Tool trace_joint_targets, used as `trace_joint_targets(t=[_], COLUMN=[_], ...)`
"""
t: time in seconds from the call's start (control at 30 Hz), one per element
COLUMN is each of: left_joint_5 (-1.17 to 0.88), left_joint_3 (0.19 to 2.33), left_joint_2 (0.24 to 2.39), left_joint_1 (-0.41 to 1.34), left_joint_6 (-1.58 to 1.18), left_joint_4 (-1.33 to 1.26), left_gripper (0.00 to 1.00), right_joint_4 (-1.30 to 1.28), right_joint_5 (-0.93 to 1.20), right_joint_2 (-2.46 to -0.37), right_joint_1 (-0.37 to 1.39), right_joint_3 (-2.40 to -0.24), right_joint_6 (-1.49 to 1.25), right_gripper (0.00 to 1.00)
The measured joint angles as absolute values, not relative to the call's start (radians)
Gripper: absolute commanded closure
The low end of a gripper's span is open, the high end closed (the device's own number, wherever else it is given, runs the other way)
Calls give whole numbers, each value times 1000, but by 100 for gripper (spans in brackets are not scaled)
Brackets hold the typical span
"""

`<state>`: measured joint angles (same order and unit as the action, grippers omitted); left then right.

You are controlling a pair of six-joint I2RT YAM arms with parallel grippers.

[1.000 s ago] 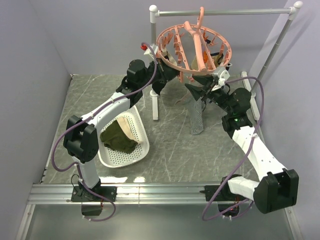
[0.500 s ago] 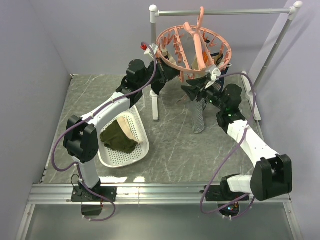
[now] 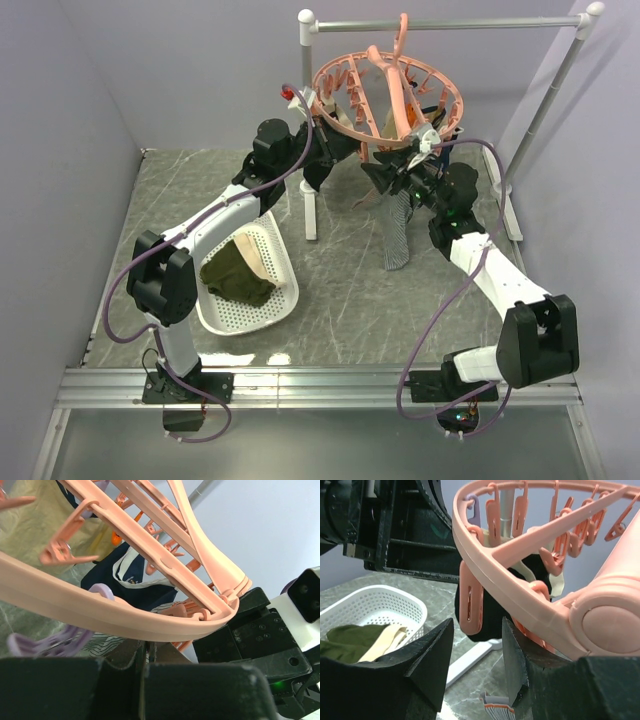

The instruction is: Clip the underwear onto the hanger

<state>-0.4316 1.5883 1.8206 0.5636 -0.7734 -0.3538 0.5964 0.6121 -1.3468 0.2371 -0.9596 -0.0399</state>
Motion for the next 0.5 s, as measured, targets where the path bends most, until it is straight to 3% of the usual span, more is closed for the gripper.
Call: trace_joint_targets(t=[0.37,0.5], left_joint_5=[-421,-416], left_joint_3=[1588,1588], left_joint_2=[1821,1821], left_joint_1=[566,569], left_joint_6=[-781,-784], left_joint_4=[-348,-334], left_gripper=[100,100], right_joint_4=[612,613], right_joint_5=[598,586], right_joint_2=[-1371,-1379], right_joint_1=[263,273], right_joint_3=[-971,-971], right_joint_6=[-31,-26], right_gripper=[51,56])
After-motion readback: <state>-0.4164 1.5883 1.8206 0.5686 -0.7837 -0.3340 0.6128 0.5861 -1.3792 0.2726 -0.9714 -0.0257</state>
